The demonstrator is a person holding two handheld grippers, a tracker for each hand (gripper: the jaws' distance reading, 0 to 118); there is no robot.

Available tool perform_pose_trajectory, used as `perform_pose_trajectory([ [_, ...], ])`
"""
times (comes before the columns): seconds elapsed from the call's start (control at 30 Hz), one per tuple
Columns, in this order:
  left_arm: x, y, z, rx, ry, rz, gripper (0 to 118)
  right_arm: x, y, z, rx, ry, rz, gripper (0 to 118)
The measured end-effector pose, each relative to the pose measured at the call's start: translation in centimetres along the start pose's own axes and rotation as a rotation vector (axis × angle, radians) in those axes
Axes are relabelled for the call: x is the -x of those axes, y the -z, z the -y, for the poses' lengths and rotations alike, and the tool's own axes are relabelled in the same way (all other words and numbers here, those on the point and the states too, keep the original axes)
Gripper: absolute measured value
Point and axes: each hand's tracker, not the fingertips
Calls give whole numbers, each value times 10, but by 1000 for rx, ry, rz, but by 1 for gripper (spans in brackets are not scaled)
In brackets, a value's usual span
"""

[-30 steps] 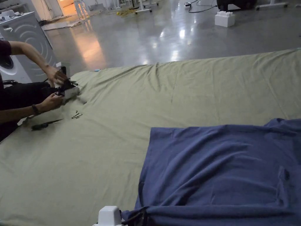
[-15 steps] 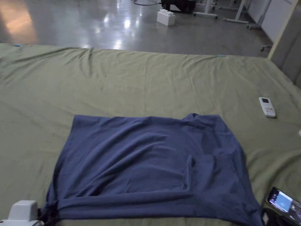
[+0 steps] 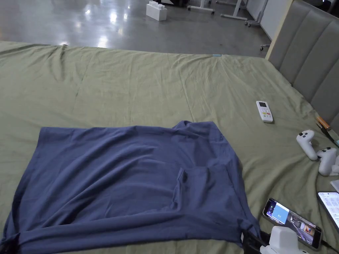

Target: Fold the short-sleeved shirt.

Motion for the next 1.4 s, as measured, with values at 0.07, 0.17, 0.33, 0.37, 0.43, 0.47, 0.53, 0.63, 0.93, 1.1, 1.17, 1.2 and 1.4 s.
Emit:
perform_pose_trajectory([
  [0.07, -1, 0, -1, 2, 7, -6, 10, 9, -4, 1, -16, -22, -21, 32],
  [0.17, -2, -4, -2, -2, 13, -8, 10, 16, -4, -1, -16, -64, -10, 8],
  [0.33, 5, -21, 1, -71, -23, 18, 8, 6, -14, -3, -44, 24, -42, 6],
  [0.37, 5, -25, 0, -84, -23, 24, 7, 4, -17, -3, -51, 40, -50, 6],
  [0.43, 7, -29, -7, -105, -49, 44, 7, 4, -23, -7, -75, 58, -67, 6],
  [0.47, 9, -29, -14, -96, -50, 65, 7, 6, -24, -14, -77, 73, -78, 6],
  [0.53, 12, -29, -34, -131, -47, 72, 7, 6, -21, -36, -95, 77, -84, 6],
  [0.63, 17, -21, -75, -145, -70, 93, 7, 1, -11, -79, -127, 162, -117, 6],
  [0.93, 17, 93, -193, -13, -112, 50, 7, 24, 113, -187, 72, 98, -68, 6],
  [1.1, 12, 152, -193, 118, -138, 39, 8, 30, 169, -183, 166, 33, -43, 6],
  [1.17, 10, 154, -187, 114, -131, 18, 23, 27, 174, -178, 179, 26, -54, 13],
  [1.2, 9, 156, -185, 111, -128, 9, 50, 25, 170, -178, 152, 22, -79, 31],
  [1.4, 6, 41, -193, -175, -66, 53, 86, 13, 93, -191, -77, 11, -106, 74],
])
